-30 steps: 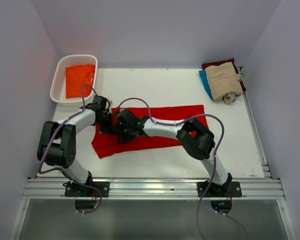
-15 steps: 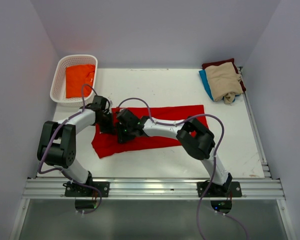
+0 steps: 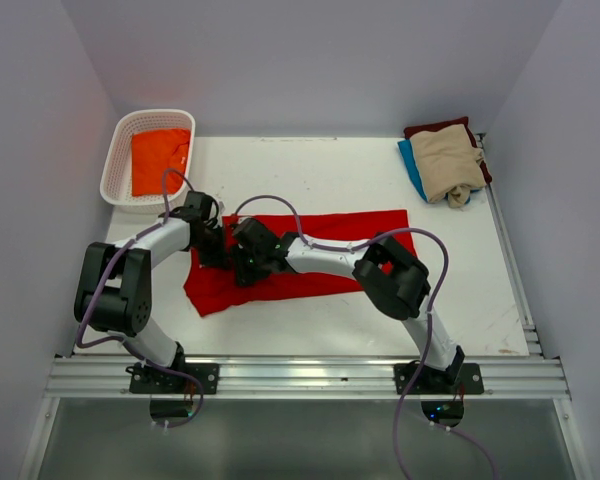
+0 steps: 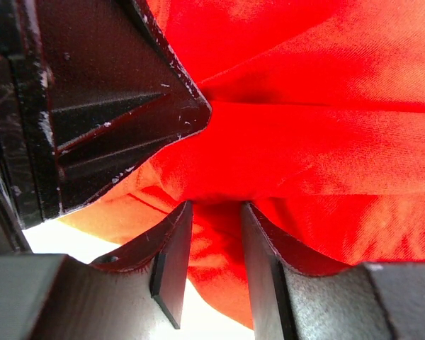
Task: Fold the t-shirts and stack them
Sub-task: Fold the tshirt
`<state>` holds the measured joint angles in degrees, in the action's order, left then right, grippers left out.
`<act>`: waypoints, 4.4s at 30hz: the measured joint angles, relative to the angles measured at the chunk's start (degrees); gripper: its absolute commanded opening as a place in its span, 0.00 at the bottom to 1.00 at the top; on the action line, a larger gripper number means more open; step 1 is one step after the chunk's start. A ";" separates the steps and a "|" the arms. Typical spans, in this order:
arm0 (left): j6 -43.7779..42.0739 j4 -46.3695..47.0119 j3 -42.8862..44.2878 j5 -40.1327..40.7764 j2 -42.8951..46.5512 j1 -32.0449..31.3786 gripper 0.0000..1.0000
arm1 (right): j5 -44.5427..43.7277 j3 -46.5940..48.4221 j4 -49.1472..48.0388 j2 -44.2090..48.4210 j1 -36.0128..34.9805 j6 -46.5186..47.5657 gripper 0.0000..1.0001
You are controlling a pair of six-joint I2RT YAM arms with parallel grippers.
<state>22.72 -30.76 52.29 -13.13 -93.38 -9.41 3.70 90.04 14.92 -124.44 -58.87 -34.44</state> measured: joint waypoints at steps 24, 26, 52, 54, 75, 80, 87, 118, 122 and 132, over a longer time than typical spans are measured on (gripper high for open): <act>0.22 1.22 0.00 -0.61 -0.31 -0.70 0.00 | -1.68 1.25 -12.28 13.75 -5.64 5.07 0.45; 0.22 1.25 0.00 -1.03 0.13 -0.37 0.00 | -3.06 1.22 -10.84 11.63 -5.31 5.07 0.45; 0.76 2.82 0.22 -2.71 11.80 8.63 0.00 | -16.65 4.24 2.34 -0.09 -5.18 5.09 0.44; 0.79 2.78 0.22 -2.75 11.80 8.66 0.00 | -17.44 4.24 3.58 -0.33 -5.18 5.01 0.44; 0.79 2.82 0.22 -3.13 11.76 8.70 0.00 | -17.77 3.43 3.10 -0.59 -4.74 2.71 0.38; 0.79 2.82 0.22 -3.19 11.76 8.70 0.00 | -17.57 2.32 2.82 -0.61 -4.74 1.55 0.36; 0.79 2.84 0.20 -3.39 11.76 8.70 0.00 | -17.55 1.53 2.05 -0.61 -4.66 0.76 0.18; 0.74 2.91 -0.44 -4.63 11.56 8.70 0.00 | -19.28 10.49 16.59 7.58 -4.55 4.98 0.08; 0.74 2.91 -0.44 -4.70 11.10 8.70 0.00 | -19.26 8.13 18.05 7.72 -4.55 4.98 0.12; 0.74 2.89 -0.44 -4.70 10.34 8.70 0.00 | -17.66 -1.66 20.00 8.26 -4.55 4.15 0.79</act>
<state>23.46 -27.88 51.86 -17.82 -83.05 -0.71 -13.96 88.38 34.92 -116.18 -63.42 -30.28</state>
